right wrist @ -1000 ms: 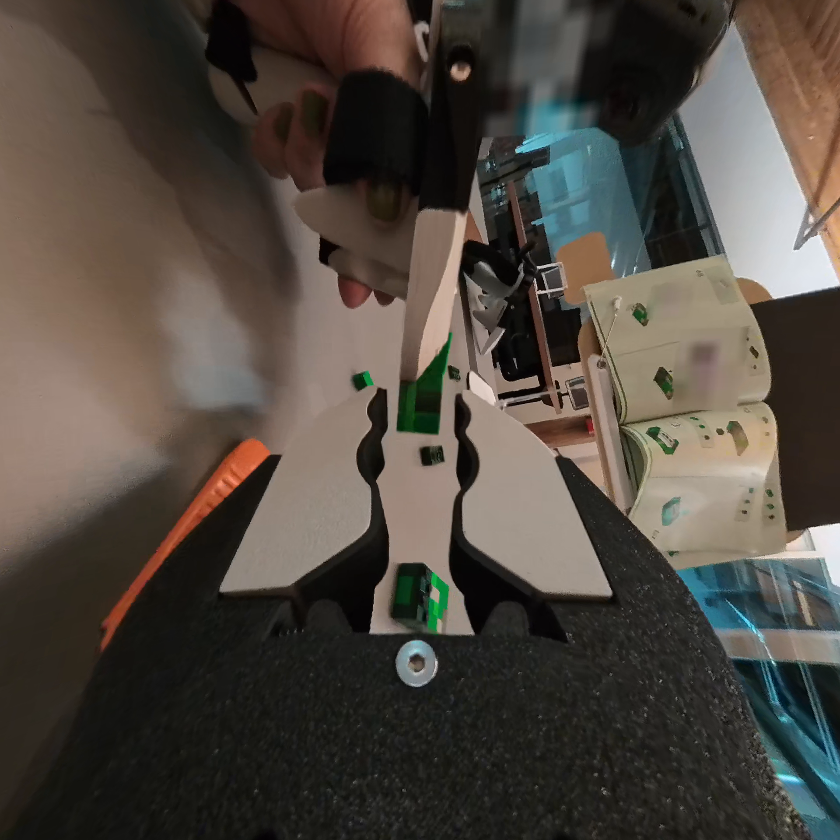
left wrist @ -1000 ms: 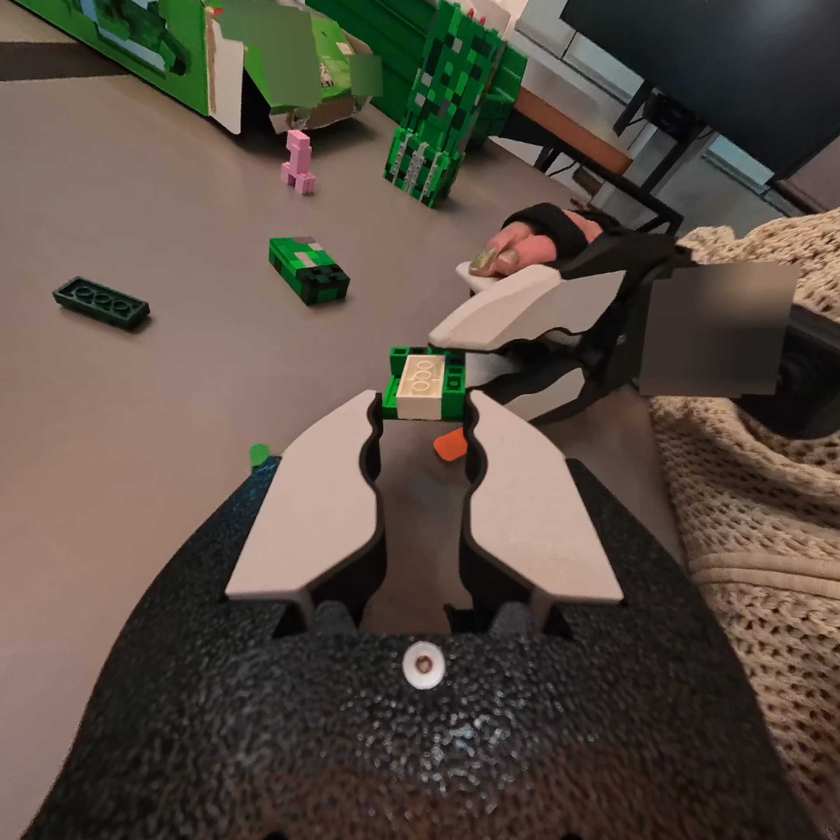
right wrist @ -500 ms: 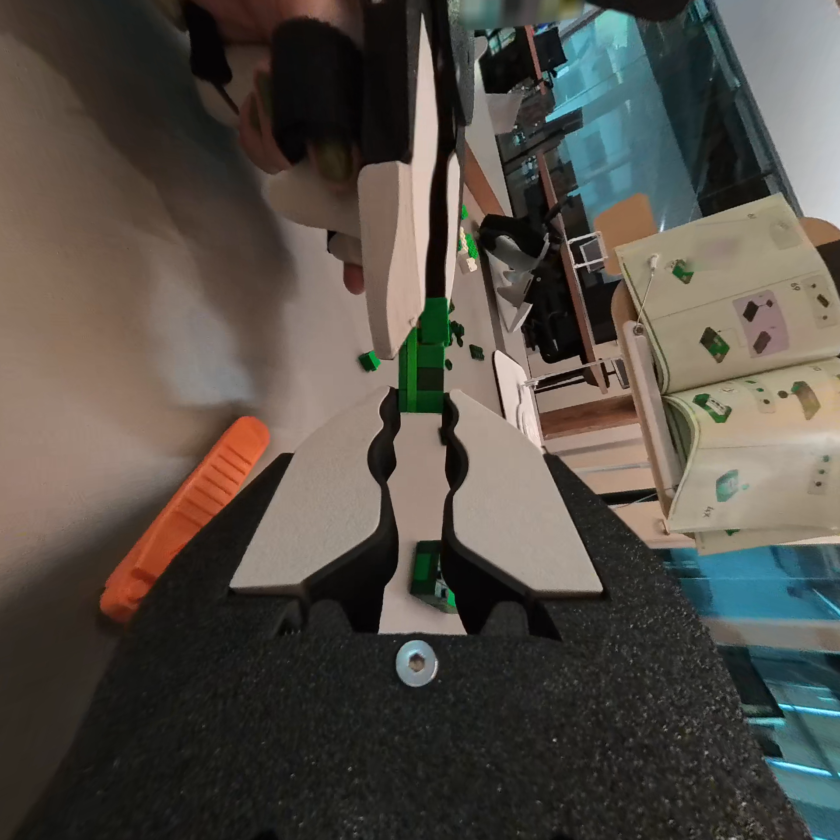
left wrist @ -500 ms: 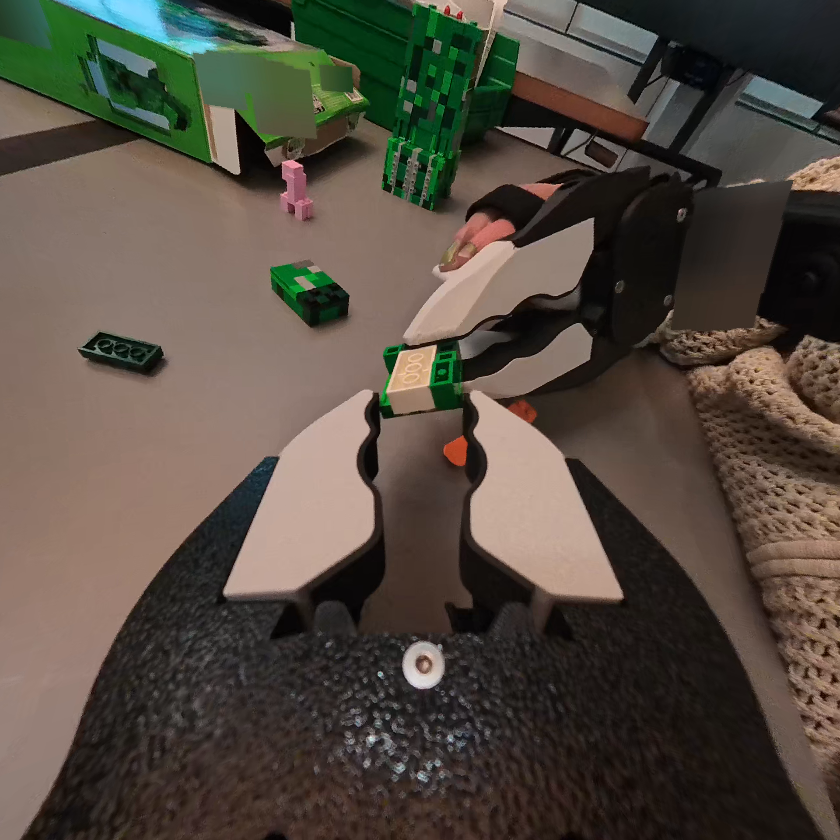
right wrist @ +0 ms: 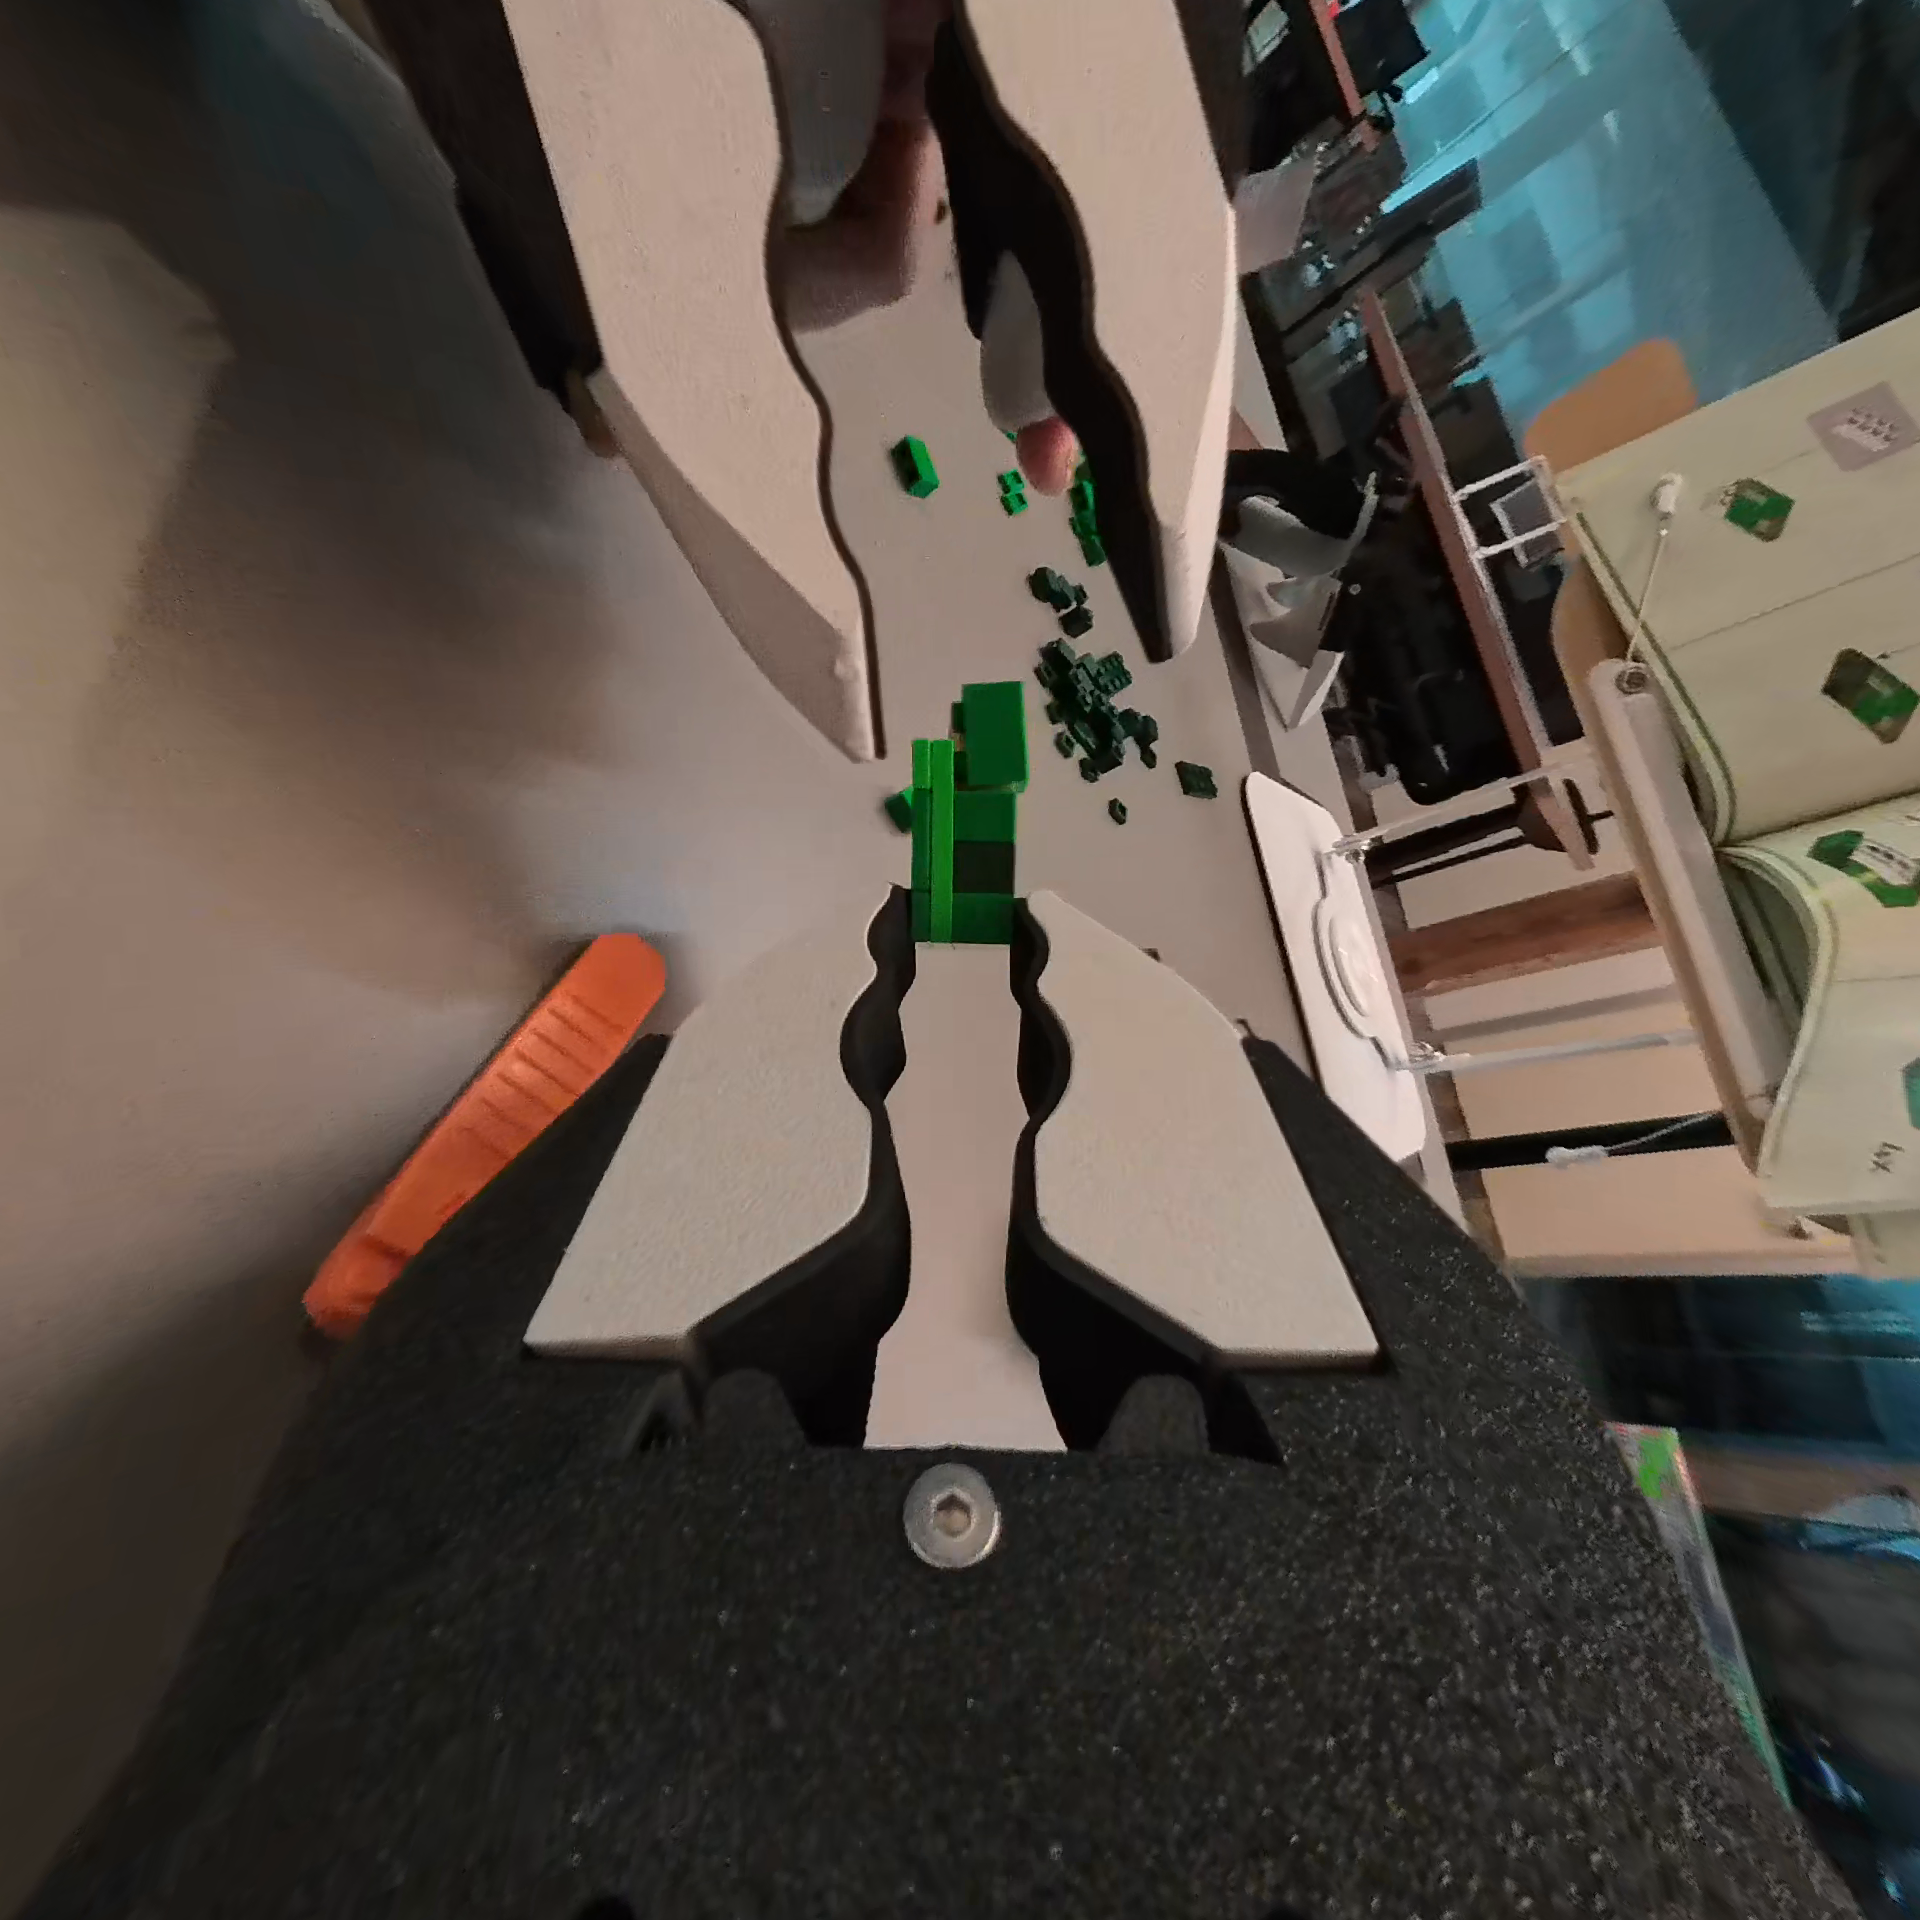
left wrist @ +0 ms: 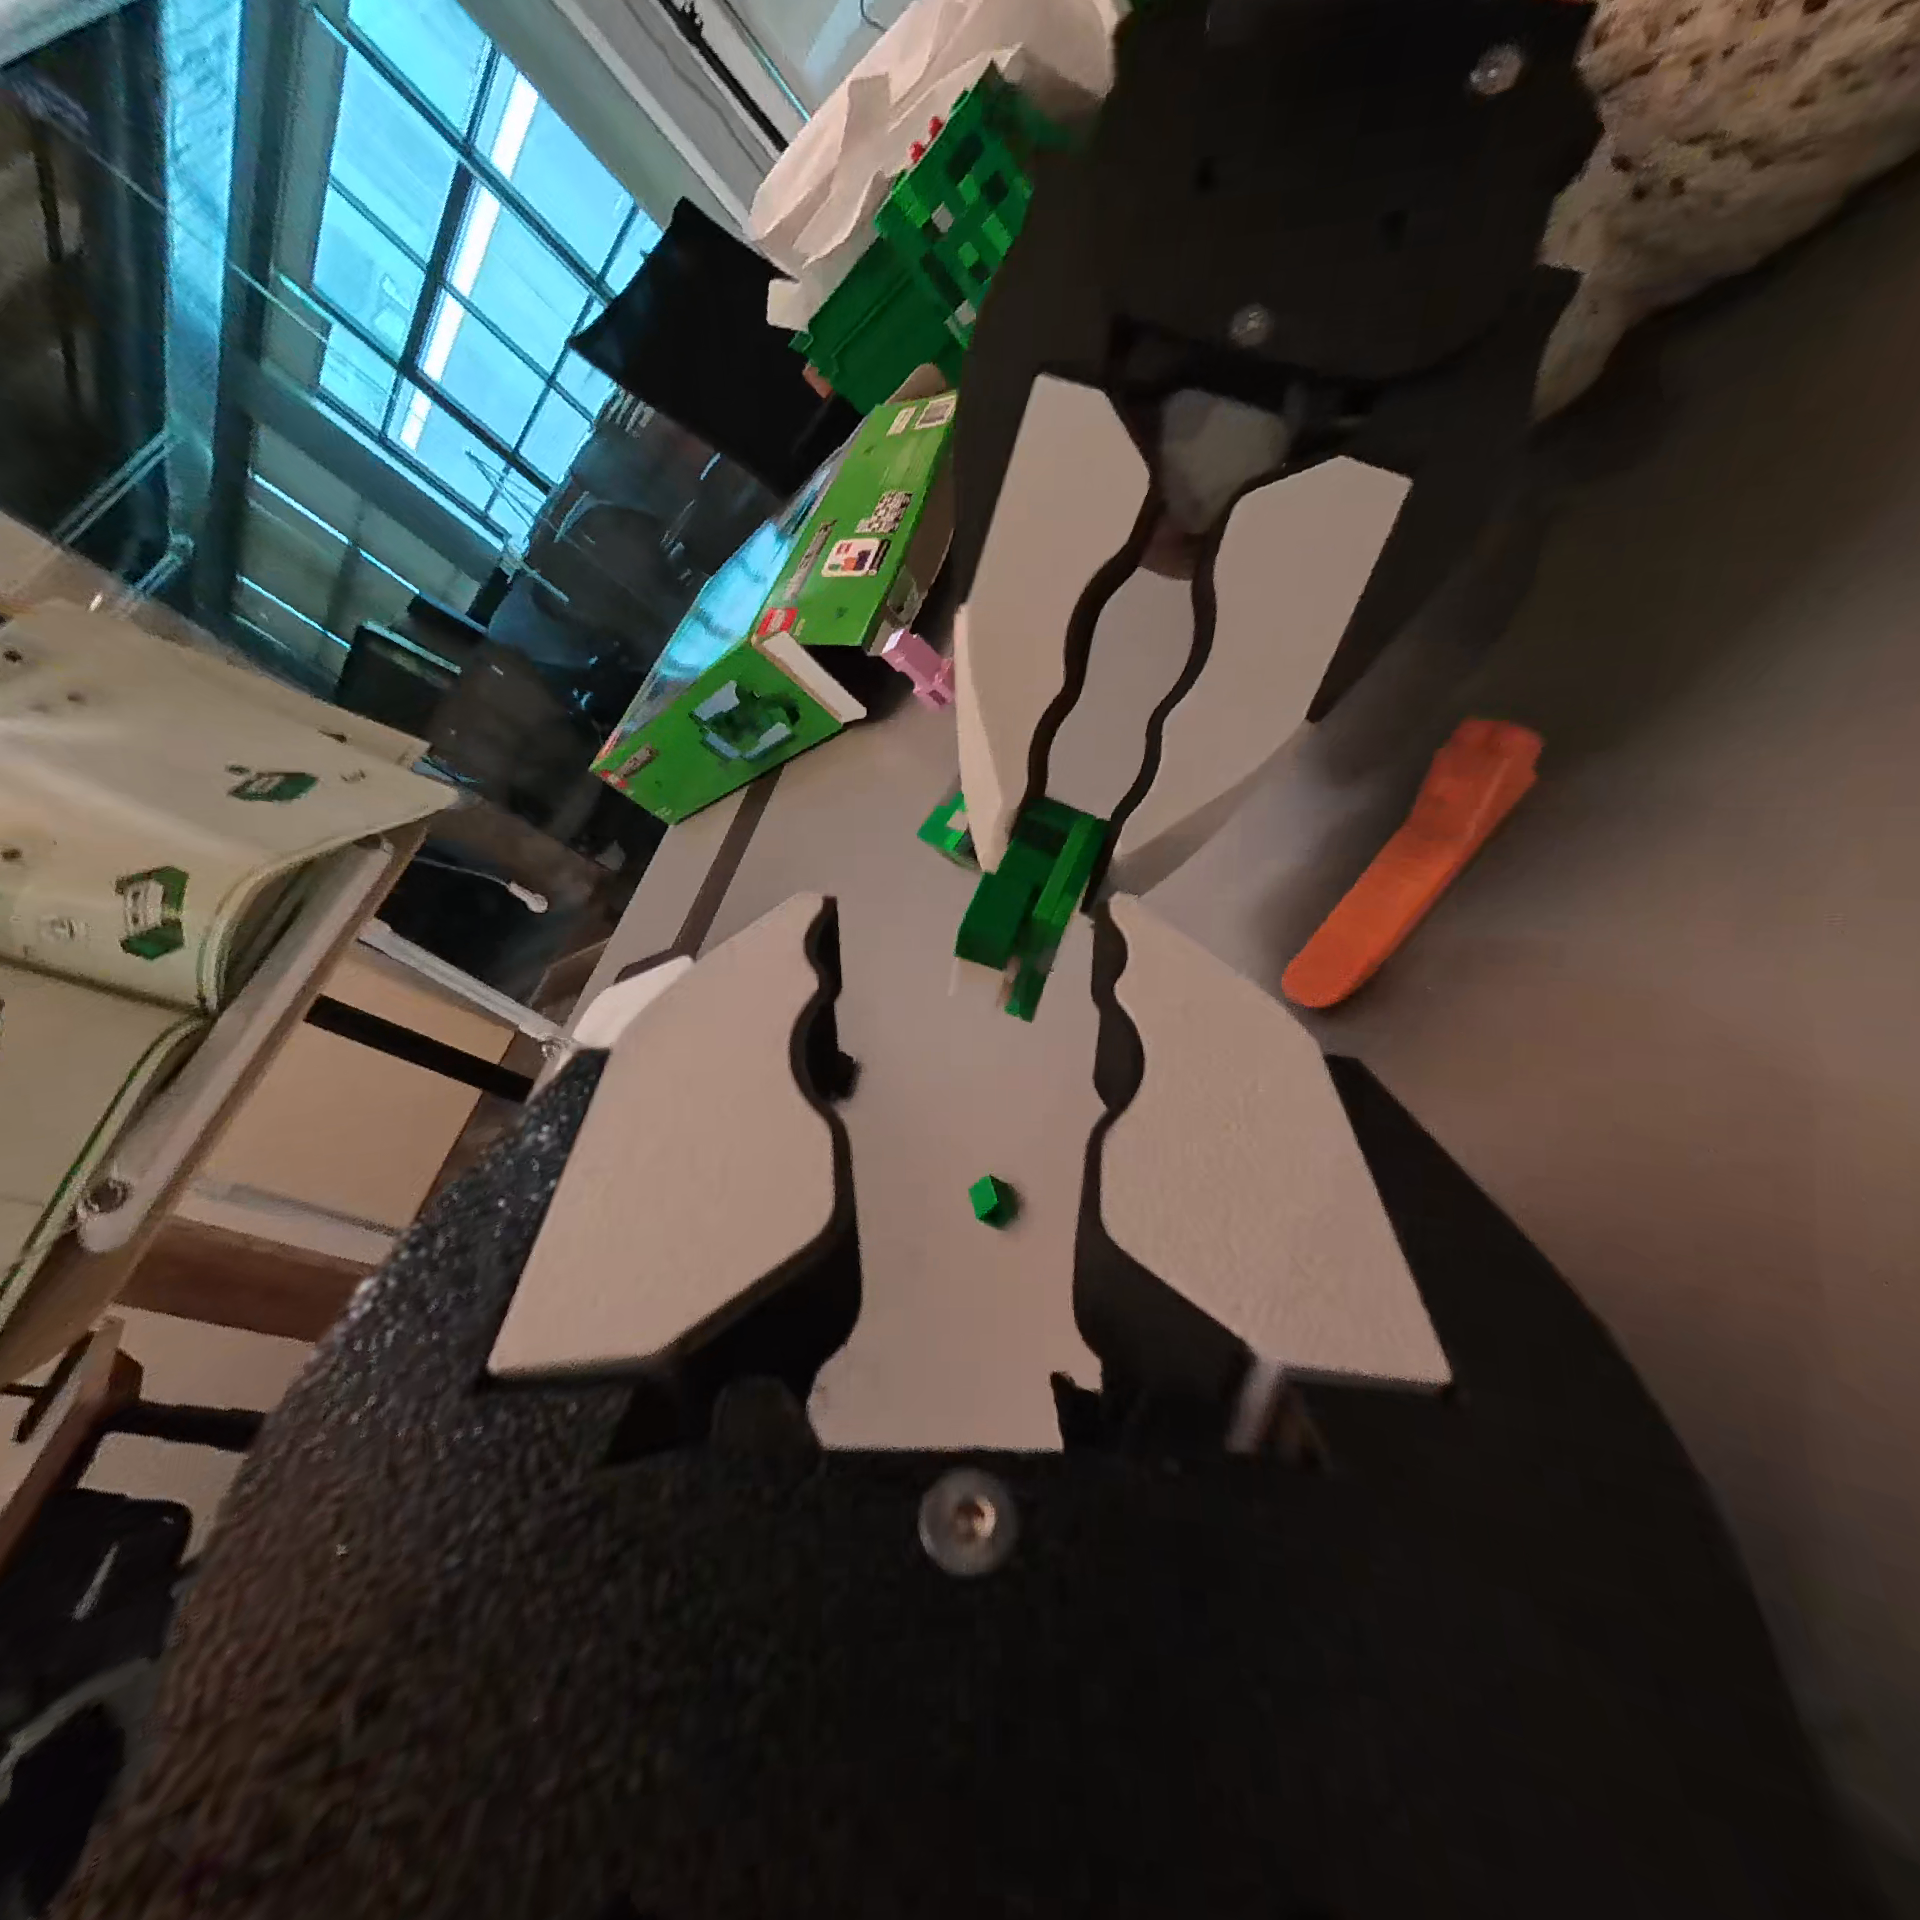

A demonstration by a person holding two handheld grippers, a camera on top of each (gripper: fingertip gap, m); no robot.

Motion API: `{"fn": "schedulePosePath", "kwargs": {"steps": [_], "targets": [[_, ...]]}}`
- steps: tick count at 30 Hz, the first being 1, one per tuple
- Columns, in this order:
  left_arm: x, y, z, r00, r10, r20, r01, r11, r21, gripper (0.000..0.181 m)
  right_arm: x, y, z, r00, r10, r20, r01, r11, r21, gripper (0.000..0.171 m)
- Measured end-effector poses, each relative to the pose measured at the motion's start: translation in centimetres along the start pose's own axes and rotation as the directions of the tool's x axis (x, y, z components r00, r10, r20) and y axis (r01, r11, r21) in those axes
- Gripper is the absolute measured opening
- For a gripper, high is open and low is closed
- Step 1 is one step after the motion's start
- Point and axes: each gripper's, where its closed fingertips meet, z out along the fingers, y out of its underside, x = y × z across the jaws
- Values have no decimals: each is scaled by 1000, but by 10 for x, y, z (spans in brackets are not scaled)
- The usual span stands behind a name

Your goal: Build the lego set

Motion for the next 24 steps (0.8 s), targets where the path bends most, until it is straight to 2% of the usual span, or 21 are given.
{"fn": "schedulePosePath", "kwargs": {"steps": [5,9,16,24], "targets": [[5,-2,1,999,42,-20,-42,999,3,44,-5,-2,-1,999,20,48,-20,1000,7,17],[13,6,3,995,84,-51,-87,995,-43,35,-7,-4,-1,998,12,65,-12,1000,10,17],[19,3,5,990,122,-65,-124,992,-29,20,-9,-6,-2,996,3,92,-4,1000,11,17],[29,5,5,985,99,-144,-105,994,-33,18,-16,-3,-4,986,-64,152,65,998,-4,17]]}}
